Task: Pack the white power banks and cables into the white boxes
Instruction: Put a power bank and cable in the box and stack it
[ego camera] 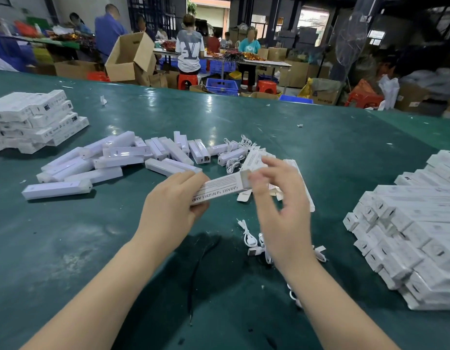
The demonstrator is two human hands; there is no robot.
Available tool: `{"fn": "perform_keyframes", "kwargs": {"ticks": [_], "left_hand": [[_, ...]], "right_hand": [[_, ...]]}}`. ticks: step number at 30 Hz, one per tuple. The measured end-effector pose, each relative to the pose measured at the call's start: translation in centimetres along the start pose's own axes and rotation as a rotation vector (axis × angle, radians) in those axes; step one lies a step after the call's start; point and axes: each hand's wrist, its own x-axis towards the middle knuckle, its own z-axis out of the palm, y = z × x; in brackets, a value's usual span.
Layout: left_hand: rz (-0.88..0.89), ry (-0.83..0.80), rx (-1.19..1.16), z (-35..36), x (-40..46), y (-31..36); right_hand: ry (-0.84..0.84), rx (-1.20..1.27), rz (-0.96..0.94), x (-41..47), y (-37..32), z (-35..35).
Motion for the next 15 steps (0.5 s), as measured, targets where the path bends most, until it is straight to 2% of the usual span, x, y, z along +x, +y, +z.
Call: {"fn": "perform_keyframes", "kwargs": {"ticks": [2, 4, 6, 8, 10, 11, 13, 15], "left_hand": [[0.003, -0.010, -0.050, 0.1, -0.2, 0.4], [0.005, -0.022, -0.069, 0.2, -0.2, 0.5], [-0.042, -0.010, -0.099, 0.2, -0.1, 0.5], [-0.136, 0.009, -0.099, 0.4, 0.0, 0.4], [-0.254, 0.005, -0.073, 0.6, -0.1, 0.3], [-0.312, -0.003, -0.079, 0.6, -0.1, 0.2], [-0.389, -0.022, -0.123, 0.6, -0.1, 0.0], [-0.420, -0.054, -0.217, 0.4, -0.1, -0.1]], "right_hand": [[-0.157, -0.094, 0.022, -0.5, 0.3, 0.6], [-0.259, -0.050, 0.084, -0.5, 0.1, 0.7], [-0.218, 0.043, 0.092, 0.0, 0.1, 0.4], [-0.084, 0.099, 0.099, 0.7, 0.6, -0.5], [-0.053, 0.043, 0.200, 1.5, 1.2, -1.7], [-0.126, -0.074, 0.263, 1.7, 1.3, -2.1], [-0.421, -0.451, 0.371, 1.8, 1.8, -2.4], [-0.706, -0.776, 0.379, 1.2, 2.1, -2.0]]}}
